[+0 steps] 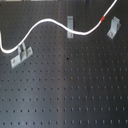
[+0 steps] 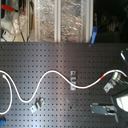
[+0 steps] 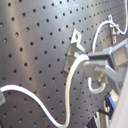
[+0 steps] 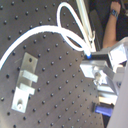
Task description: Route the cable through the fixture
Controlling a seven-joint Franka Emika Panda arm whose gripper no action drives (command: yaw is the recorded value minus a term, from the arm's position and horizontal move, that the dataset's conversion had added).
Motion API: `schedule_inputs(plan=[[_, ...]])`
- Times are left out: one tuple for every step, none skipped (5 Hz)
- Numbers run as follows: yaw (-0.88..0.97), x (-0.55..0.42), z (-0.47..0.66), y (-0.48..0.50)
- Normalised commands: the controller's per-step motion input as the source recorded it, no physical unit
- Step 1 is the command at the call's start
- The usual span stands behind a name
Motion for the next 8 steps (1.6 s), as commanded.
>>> schedule_inputs(plan=[[0.0,0.269,0.42,0.243],[0.0,0.255,0.53,0.269],[0.0,-0.11,0.38,0.044],[0.1,-0.289,0.0,-0.033],[0.0,-0.307,0.0,-0.081],[0.0,-0.106,0.02,0.083],[0.1,-0.066,0.0,0.145],[0.12,-0.177,0.0,0.097]])
